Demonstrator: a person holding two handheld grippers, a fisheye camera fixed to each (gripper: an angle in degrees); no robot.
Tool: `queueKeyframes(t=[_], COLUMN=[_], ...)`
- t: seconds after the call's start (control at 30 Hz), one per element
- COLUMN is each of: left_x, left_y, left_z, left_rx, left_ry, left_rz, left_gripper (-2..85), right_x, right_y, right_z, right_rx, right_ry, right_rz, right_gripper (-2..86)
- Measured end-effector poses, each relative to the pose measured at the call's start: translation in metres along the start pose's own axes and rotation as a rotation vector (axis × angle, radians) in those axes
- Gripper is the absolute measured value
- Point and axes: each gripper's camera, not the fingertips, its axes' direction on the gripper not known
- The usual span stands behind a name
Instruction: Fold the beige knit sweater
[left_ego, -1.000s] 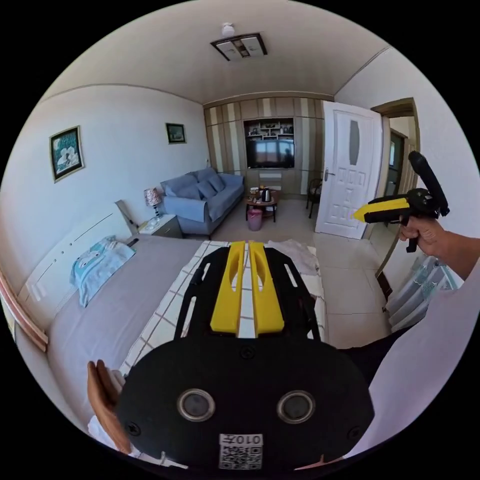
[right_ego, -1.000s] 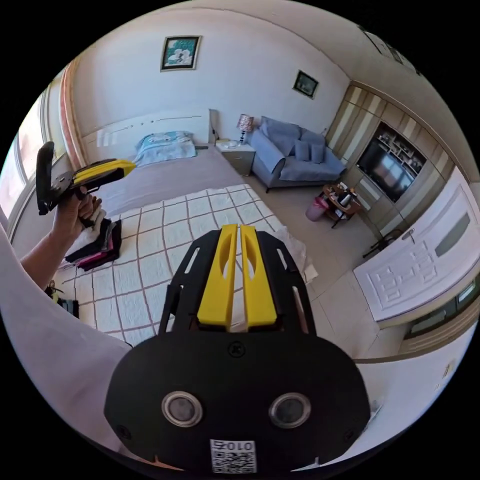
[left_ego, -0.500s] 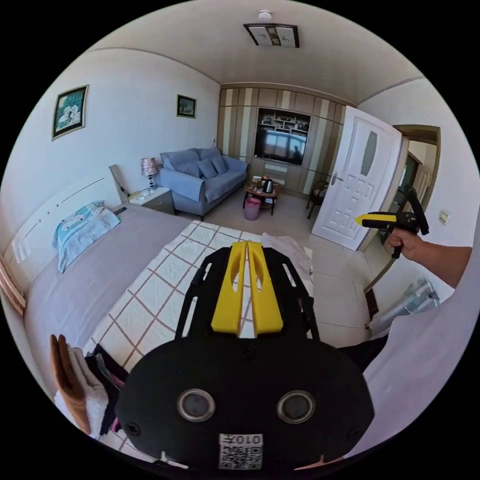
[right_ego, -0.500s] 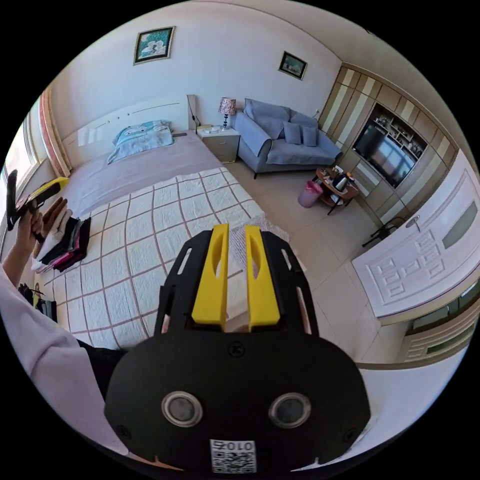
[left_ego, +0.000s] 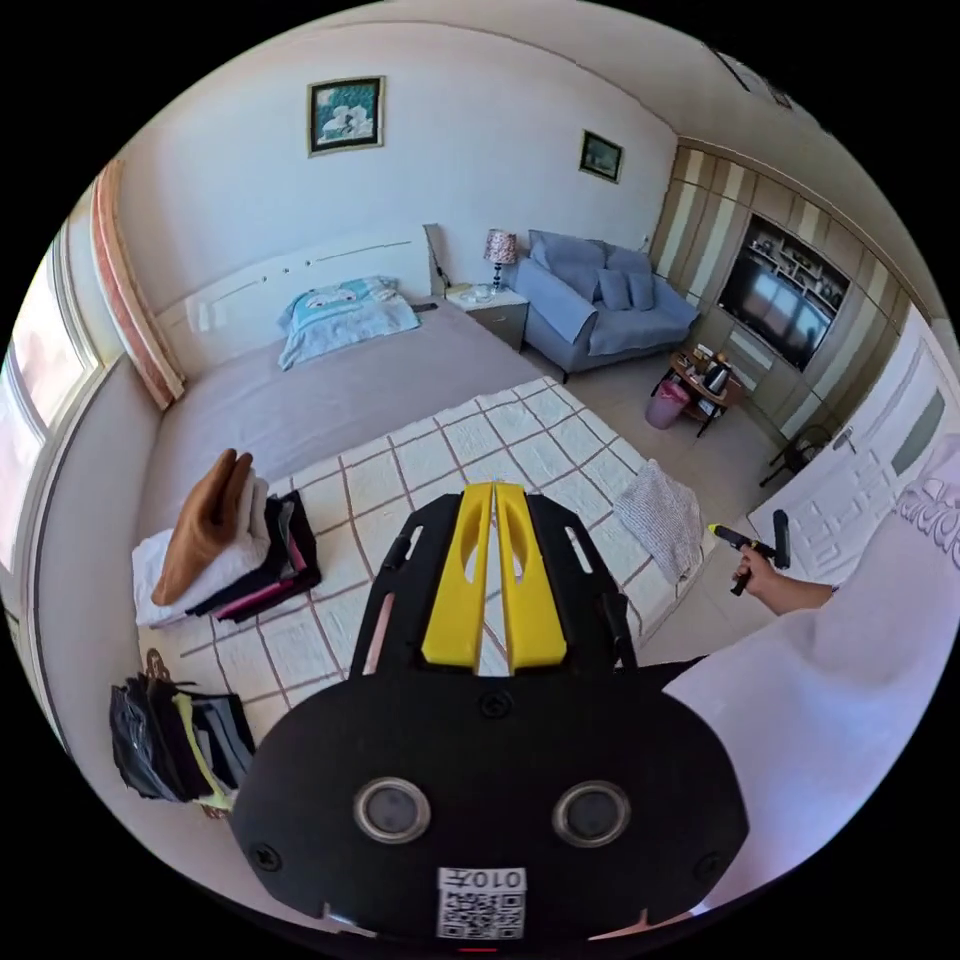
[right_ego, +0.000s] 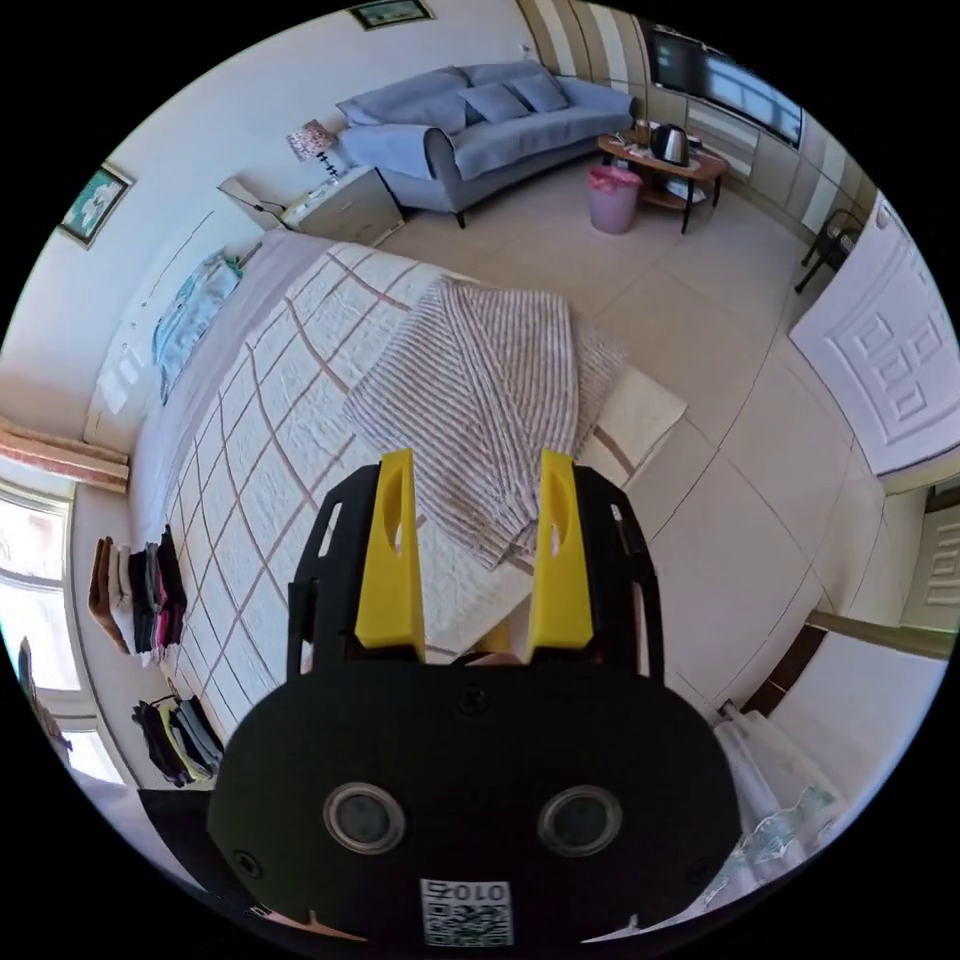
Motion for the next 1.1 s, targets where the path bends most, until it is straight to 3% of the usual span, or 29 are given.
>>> queueKeyframes(t=[0.3, 0.53, 0.8, 0.97, 1.1], left_x=[0.036, 0.058, 0.098, 0.114, 0.129], left_y=[0.05, 0.065, 0.08, 0.08, 0.072], left_z=[0.015, 0.039, 0.091, 0.109, 0.113], left_rx=[-0.064, -0.056, -0.122, -0.059, 0.031], left_ry=[-0.063, -0.034, 0.021, 0.116, 0.239], left_rz=[-0.243, -0.224, 0.011, 0.143, 0.254], left_gripper=[-0.1, 0.6, 5.7, 9.5, 12.4], right_x=[0.06, 0.043, -0.039, -0.109, -0.166], right_y=[-0.058, -0.064, -0.029, 0.035, 0.07], right_z=[0.046, 0.036, -0.12, -0.218, -0.284], right_rx=[-0.237, -0.379, -0.061, 0.103, 0.171], right_ry=[-0.054, -0.135, -0.477, -0.773, -0.861], right_rz=[0.128, 0.208, -0.308, -0.546, -0.739], right_gripper=[16.8, 6.4, 6.1, 6.2, 6.2])
